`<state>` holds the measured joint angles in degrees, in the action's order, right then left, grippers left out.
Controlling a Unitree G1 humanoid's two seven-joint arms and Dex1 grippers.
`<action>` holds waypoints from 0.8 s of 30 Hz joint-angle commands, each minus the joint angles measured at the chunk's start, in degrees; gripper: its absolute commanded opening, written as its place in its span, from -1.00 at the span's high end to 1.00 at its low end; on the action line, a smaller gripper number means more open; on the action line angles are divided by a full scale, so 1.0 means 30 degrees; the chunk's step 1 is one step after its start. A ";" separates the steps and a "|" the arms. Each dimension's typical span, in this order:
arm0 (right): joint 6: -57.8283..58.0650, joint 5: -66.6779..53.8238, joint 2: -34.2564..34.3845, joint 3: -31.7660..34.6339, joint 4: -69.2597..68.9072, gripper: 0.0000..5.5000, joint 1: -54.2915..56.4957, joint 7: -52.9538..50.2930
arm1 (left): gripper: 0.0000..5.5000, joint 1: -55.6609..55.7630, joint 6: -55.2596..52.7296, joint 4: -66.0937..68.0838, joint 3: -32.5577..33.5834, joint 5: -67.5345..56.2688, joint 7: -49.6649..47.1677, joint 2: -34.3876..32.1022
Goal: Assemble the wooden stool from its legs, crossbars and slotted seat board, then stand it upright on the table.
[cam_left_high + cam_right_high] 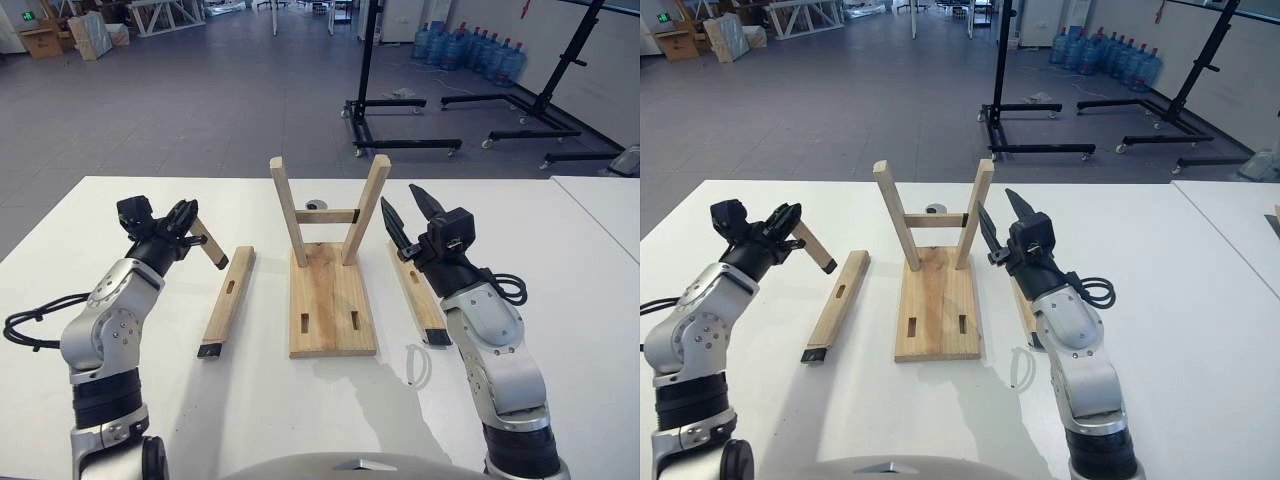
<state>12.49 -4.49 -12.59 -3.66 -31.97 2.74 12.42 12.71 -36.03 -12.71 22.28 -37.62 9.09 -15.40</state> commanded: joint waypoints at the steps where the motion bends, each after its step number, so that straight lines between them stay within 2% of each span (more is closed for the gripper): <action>1: -0.0037 0.0090 0.0101 -0.0074 0.0160 0.15 -0.0013 -0.0010 | 0.86 -0.1350 0.0883 0.0117 -0.0158 0.0144 -0.0249 0.1282; 7: -0.0033 0.0057 0.0122 -0.0098 0.0215 0.15 0.0077 0.0020 | 0.86 -0.2645 0.2453 0.0633 -0.0665 0.1176 -0.0322 0.2237; 12: 0.0009 0.0022 0.0157 -0.0207 0.0192 0.15 0.0056 0.0065 | 0.86 -0.2014 0.3381 0.1525 -0.0286 0.1492 -0.0621 0.2166; 24: -0.0030 0.0143 0.0414 -0.0445 0.0222 0.15 0.0102 -0.0040 | 0.86 -0.1437 0.5124 0.2864 -0.1829 0.3471 0.0012 0.2047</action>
<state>12.42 -4.44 -11.49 -4.86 -31.66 2.74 12.37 7.53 -20.42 -5.15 17.14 -28.09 8.96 -8.78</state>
